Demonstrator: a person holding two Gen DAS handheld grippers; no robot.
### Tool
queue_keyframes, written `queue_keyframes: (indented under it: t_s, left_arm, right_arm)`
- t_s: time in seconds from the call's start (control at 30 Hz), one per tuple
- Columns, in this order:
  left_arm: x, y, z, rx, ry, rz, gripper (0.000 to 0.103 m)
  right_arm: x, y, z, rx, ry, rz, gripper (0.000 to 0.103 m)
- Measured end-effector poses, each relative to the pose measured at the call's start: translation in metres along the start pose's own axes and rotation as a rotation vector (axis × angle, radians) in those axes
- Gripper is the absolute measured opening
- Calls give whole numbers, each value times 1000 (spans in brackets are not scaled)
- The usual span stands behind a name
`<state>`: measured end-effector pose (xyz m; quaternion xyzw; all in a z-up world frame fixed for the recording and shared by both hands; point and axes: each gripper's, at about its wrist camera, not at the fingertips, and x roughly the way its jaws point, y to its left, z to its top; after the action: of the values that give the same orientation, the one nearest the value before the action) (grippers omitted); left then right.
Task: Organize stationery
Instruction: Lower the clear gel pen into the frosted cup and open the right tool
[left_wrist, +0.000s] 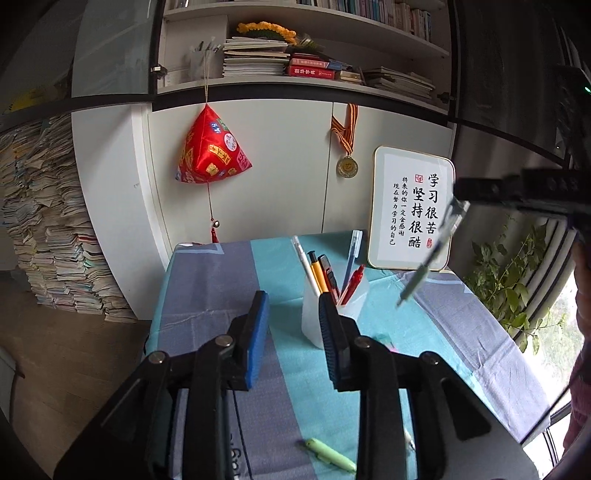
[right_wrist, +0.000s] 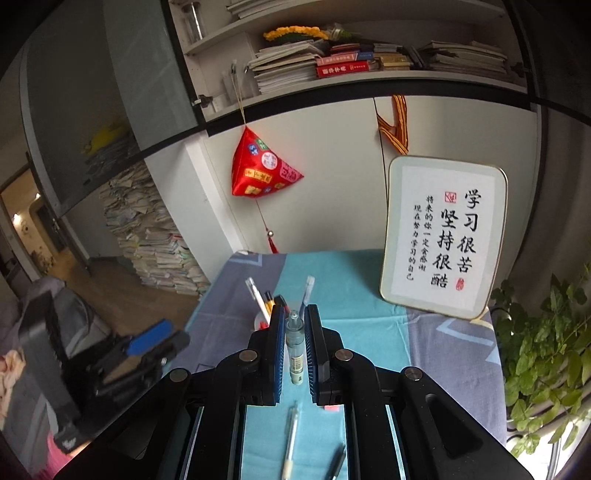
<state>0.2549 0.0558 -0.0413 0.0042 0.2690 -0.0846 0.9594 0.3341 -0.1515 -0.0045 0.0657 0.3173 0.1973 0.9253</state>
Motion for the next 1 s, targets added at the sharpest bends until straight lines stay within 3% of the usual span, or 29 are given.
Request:
queue_keyframes:
  t_s: [0.33,1.0]
  left_arm:
    - [-20,10,-35,-7,14,13,27]
    - [-9,-5,-58,-5,92,-32,27]
  right_arm:
    - [49,6,22,10,5,-29,11]
    - [110,-9,-22,35,176,-29,11]
